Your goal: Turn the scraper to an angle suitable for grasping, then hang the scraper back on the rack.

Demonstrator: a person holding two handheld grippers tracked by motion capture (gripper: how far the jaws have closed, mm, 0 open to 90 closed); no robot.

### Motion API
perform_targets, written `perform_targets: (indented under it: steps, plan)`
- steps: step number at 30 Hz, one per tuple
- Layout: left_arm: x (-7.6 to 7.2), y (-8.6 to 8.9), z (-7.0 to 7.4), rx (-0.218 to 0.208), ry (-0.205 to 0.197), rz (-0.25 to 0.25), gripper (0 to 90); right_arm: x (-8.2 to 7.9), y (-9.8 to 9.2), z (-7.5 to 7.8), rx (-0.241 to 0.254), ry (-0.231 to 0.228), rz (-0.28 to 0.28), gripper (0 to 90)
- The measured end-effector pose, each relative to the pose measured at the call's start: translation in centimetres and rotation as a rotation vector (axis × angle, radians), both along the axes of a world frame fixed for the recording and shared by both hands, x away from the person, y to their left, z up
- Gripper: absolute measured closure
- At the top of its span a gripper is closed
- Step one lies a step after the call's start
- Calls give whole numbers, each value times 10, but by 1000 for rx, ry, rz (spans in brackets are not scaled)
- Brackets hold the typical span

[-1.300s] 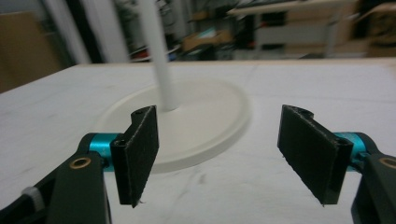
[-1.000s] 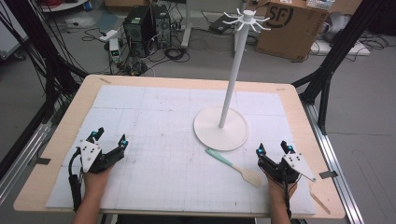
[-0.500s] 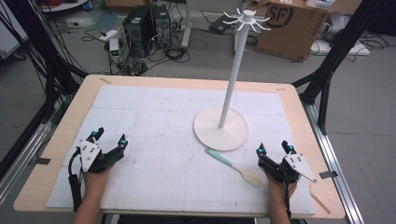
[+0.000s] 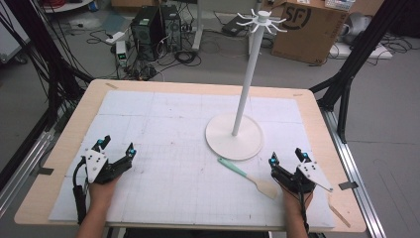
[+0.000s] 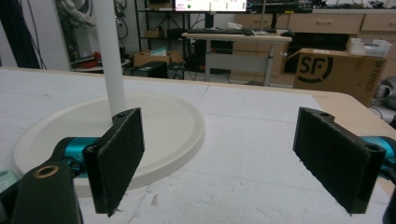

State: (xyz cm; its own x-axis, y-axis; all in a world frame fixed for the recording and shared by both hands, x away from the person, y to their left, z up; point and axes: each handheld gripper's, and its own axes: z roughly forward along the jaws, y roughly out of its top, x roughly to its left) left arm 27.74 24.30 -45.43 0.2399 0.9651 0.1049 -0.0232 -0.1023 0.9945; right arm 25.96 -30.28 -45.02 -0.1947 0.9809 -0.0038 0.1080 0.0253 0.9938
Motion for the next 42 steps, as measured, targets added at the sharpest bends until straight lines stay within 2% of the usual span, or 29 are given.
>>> perform_targets:
  steps: [5,10,14,25,42]
  plan:
    - [0,0,0,-10,1,4,214,-4,1,1,9,-13,0,160]
    - [1,1,0,-14,6,5,220,-6,-1,2,32,-31,-45,161]
    - [0,1,0,-9,5,3,217,-3,-2,1,50,-4,-33,161]
    - [0,1,0,-15,4,9,216,-1,0,0,12,4,-27,161]
    - [0,1,0,-7,2,7,214,0,0,0,10,19,0,161]
